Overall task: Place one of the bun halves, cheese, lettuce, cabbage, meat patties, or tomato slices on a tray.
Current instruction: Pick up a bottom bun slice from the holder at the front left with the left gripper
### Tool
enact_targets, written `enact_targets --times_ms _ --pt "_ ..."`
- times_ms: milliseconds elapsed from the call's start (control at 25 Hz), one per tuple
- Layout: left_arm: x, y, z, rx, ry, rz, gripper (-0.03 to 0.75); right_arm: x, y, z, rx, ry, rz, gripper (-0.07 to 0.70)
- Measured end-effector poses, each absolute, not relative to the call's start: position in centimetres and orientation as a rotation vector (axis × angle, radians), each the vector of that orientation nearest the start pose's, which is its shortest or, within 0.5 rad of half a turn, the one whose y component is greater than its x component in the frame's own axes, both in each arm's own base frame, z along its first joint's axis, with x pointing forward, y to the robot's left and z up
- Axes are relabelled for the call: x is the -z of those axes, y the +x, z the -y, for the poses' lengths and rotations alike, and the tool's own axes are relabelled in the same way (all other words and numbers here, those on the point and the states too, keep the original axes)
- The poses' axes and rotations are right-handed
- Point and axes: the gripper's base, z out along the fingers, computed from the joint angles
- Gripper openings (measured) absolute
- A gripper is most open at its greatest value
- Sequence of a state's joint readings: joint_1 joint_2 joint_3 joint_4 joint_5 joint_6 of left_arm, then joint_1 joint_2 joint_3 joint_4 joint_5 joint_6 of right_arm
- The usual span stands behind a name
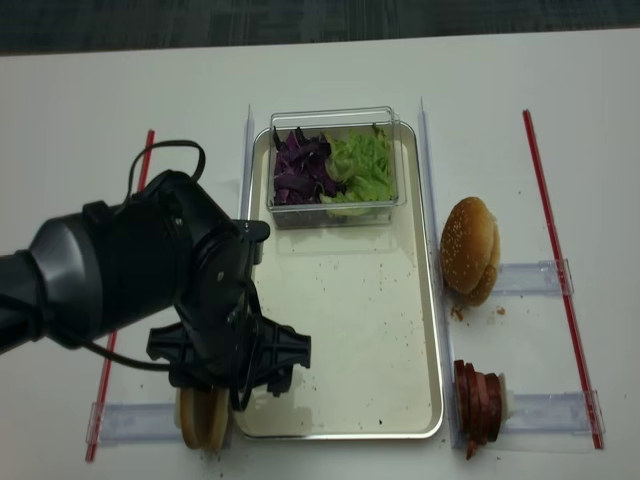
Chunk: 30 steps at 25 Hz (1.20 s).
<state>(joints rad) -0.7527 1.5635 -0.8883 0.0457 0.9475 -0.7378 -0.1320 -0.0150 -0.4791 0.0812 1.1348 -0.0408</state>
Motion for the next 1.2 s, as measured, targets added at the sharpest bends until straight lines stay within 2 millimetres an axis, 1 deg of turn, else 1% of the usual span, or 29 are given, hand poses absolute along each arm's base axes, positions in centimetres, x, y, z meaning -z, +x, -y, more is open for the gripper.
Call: enact_targets --times_ms 240,520,800,1200 --pt "-19.4 19.26 17.52 -0.014 0.05 -3.088 0.489 -26.58 -0.73 -0.77 0.004 0.09 -2.119 0.571" --pt "-19.43 19.22 16.85 -0.128 0.07 -3.091 0.359 -26.58 -0.73 -0.77 0.004 0.09 -2.119 0.571" --pt "-19.44 19.27 16.78 -0.139 0.073 -3.086 0.271 -26.58 -0.73 -0.77 0.004 0.09 -2.119 0.571" --pt "-19.44 19.28 16.71 -0.151 0.079 -3.084 0.118 -26.58 -0.73 -0.77 0.004 0.09 -2.119 0.571"
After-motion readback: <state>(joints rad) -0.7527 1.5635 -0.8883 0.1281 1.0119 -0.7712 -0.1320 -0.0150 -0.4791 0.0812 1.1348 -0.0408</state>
